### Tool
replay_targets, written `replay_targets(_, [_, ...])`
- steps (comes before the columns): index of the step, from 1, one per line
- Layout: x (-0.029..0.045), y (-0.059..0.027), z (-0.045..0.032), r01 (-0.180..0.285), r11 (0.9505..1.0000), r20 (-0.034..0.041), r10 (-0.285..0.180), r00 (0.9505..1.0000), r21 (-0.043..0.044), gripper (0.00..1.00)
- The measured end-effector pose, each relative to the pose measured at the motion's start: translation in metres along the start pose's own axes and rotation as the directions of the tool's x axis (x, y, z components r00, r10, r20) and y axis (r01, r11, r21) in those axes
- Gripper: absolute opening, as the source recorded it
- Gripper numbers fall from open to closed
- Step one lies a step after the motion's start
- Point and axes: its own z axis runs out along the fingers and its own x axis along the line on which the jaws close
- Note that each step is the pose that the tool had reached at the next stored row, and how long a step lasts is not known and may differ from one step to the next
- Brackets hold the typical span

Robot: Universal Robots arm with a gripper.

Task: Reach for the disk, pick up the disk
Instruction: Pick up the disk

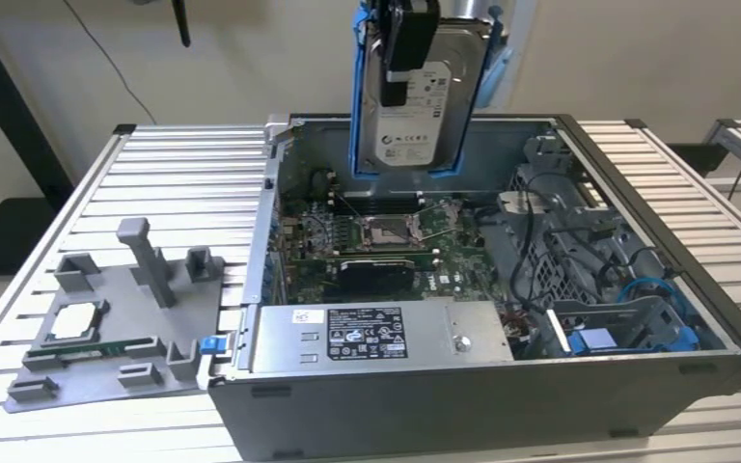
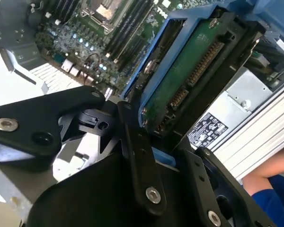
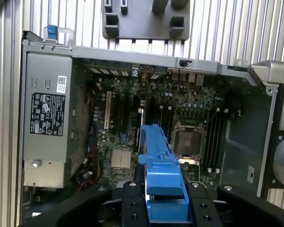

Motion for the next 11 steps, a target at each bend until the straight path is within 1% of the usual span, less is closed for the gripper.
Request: replay_targets(11, [0.0178, -0.0041, 0.0045, -0.002, 1.0, 0.0, 0.002, 1.0, 0.0001, 0.0])
